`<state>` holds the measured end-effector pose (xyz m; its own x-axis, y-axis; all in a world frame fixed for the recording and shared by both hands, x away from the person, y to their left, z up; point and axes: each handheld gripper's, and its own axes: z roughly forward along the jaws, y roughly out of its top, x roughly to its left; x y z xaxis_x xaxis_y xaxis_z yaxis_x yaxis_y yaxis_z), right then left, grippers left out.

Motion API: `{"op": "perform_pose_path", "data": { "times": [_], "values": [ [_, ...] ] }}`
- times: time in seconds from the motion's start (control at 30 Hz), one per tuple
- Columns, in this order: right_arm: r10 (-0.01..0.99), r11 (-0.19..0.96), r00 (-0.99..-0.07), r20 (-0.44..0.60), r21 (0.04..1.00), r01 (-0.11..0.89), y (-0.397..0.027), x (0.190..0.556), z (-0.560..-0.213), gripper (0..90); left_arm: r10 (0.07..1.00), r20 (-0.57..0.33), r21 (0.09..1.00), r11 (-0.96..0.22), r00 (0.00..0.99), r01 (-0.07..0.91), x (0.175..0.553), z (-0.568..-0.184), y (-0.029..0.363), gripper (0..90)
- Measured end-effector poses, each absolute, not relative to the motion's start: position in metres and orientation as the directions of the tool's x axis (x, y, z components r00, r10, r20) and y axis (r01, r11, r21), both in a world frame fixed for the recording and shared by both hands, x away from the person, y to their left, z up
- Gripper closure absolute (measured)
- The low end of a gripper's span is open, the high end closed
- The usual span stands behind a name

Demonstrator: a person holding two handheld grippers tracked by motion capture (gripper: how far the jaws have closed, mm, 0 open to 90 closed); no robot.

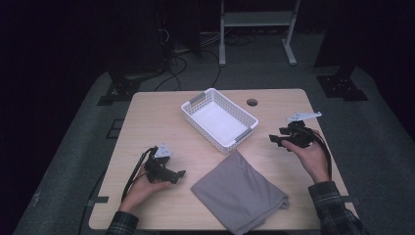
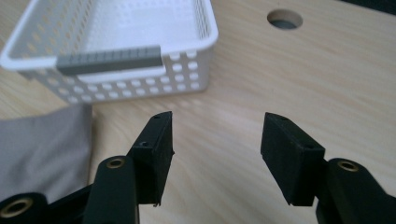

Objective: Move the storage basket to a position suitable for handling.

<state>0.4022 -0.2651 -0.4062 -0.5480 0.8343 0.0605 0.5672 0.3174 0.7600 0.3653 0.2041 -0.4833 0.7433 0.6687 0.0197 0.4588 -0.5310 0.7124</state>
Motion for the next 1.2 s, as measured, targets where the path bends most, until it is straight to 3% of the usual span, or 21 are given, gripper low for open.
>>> {"op": "perform_pose_path", "data": {
  "times": [0.67, 1.2],
  "values": [
    [0.795, 0.360, -0.604, 0.055, 0.759, 0.543, -0.225, 0.454, -0.388, 50.8, 0.676, 0.018, 0.715, -0.523, 0.736, 0.463, 0.365, -0.484, 0.204, 0.0],
    [0.767, 0.412, -0.640, 0.048, 0.727, 0.549, -0.198, 0.504, -0.395, 63.9, 0.682, 0.019, 0.714, -0.521, 0.731, 0.468, 0.364, -0.484, 0.205, 0.0]
  ]
}}
